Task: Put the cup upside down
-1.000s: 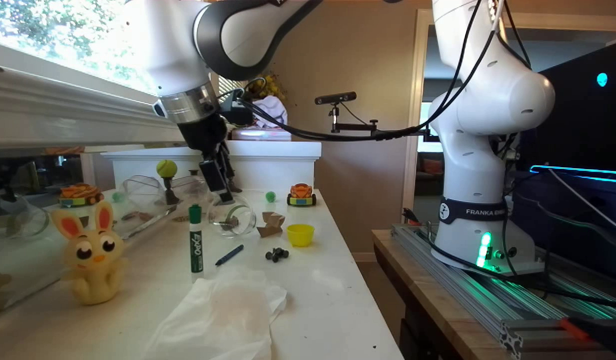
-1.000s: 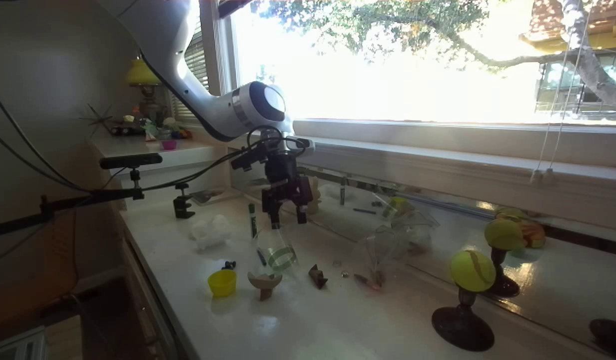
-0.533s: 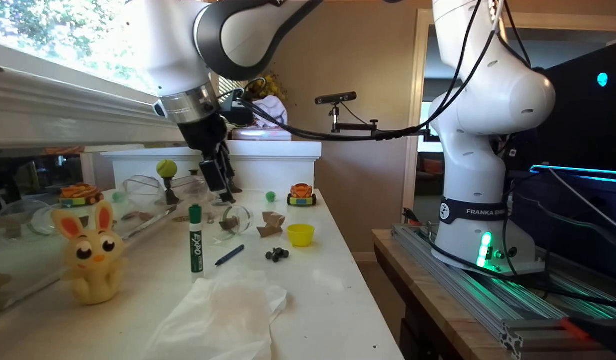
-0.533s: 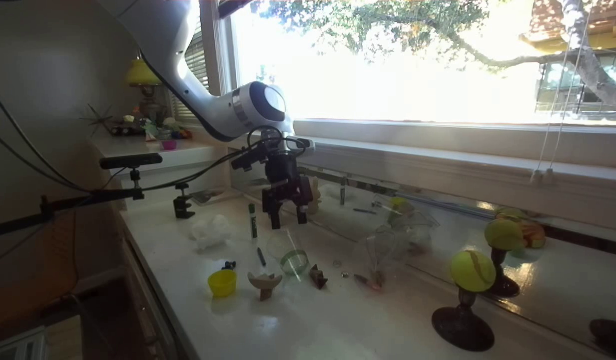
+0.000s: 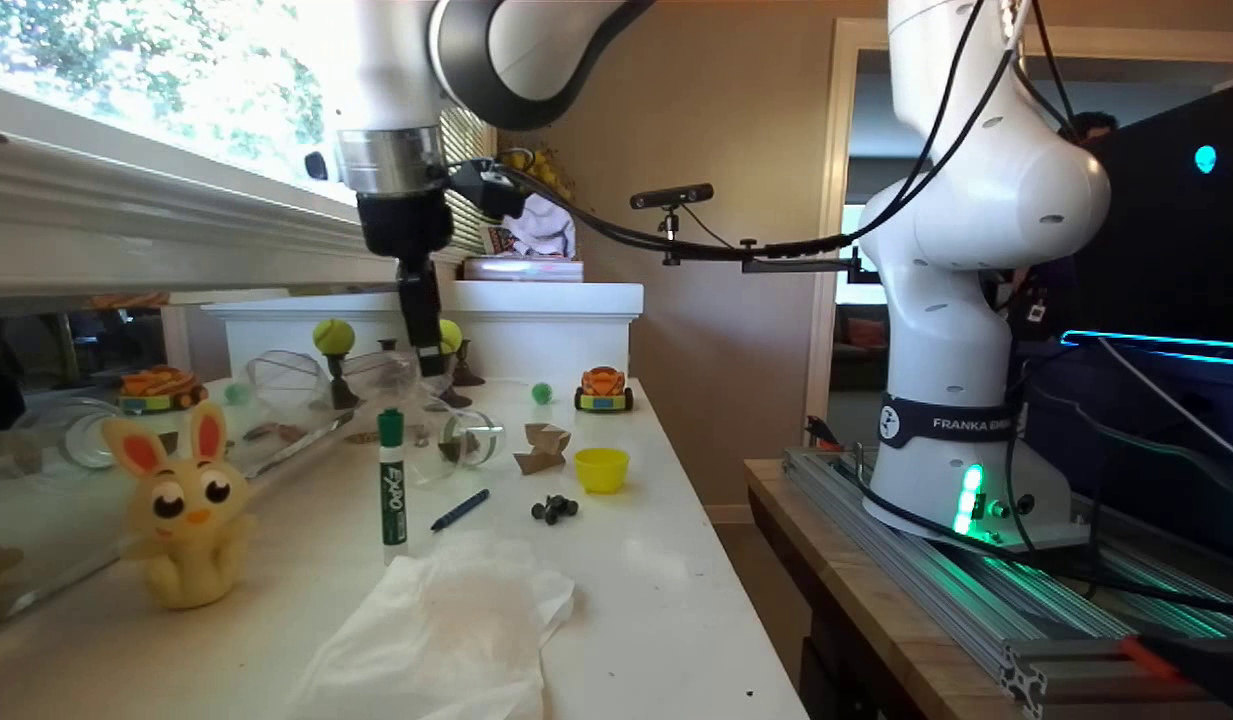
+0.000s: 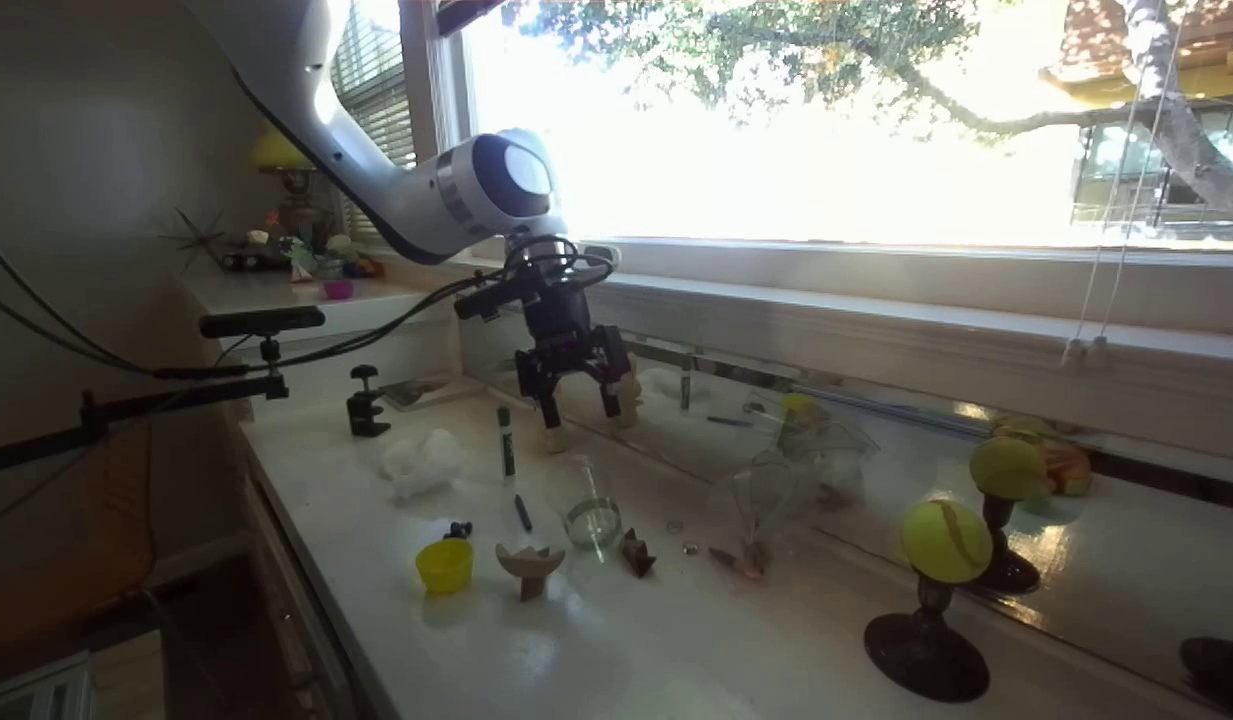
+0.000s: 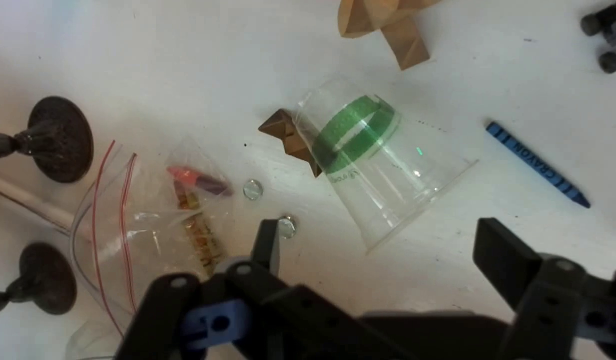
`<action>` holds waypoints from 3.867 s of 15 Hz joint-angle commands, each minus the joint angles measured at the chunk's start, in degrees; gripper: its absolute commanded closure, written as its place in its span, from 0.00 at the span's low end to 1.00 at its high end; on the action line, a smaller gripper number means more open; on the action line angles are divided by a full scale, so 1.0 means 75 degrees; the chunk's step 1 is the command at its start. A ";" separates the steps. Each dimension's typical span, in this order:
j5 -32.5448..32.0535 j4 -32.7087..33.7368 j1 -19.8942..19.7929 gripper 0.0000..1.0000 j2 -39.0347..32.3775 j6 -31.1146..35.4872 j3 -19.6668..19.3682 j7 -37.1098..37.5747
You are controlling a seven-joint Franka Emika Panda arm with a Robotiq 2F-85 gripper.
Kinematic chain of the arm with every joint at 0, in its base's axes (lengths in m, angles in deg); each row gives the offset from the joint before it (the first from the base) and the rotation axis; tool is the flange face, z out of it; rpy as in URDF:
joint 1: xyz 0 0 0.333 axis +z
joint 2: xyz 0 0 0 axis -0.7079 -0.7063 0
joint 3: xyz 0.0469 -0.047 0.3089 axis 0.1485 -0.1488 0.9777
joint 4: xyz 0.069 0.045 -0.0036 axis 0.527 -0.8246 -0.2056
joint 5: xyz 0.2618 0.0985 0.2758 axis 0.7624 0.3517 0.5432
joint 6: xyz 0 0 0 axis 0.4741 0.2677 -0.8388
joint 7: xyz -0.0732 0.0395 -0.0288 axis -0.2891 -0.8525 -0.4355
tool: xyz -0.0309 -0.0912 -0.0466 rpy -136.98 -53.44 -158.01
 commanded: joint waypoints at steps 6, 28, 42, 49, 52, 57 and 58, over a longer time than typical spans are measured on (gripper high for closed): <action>0.0049 -0.1557 -0.0374 0.00 0.1281 0.0808 0.0098 -0.1354; 0.0633 -0.3559 -0.1122 0.00 0.1347 0.4883 -0.0481 -0.7289; 0.1279 -0.3493 -0.1260 0.00 0.1122 0.5016 -0.0619 -0.8996; 0.1338 -0.3327 -0.1251 0.00 0.0823 0.4994 -0.0556 -0.9024; 0.1261 -0.3223 -0.1252 0.00 0.0717 0.5022 -0.0532 -0.8933; 0.1226 -0.3063 -0.1256 0.28 0.0549 0.5042 -0.0484 -0.8891; 0.1212 -0.3053 -0.1264 0.34 0.0523 0.5058 -0.0481 -0.8896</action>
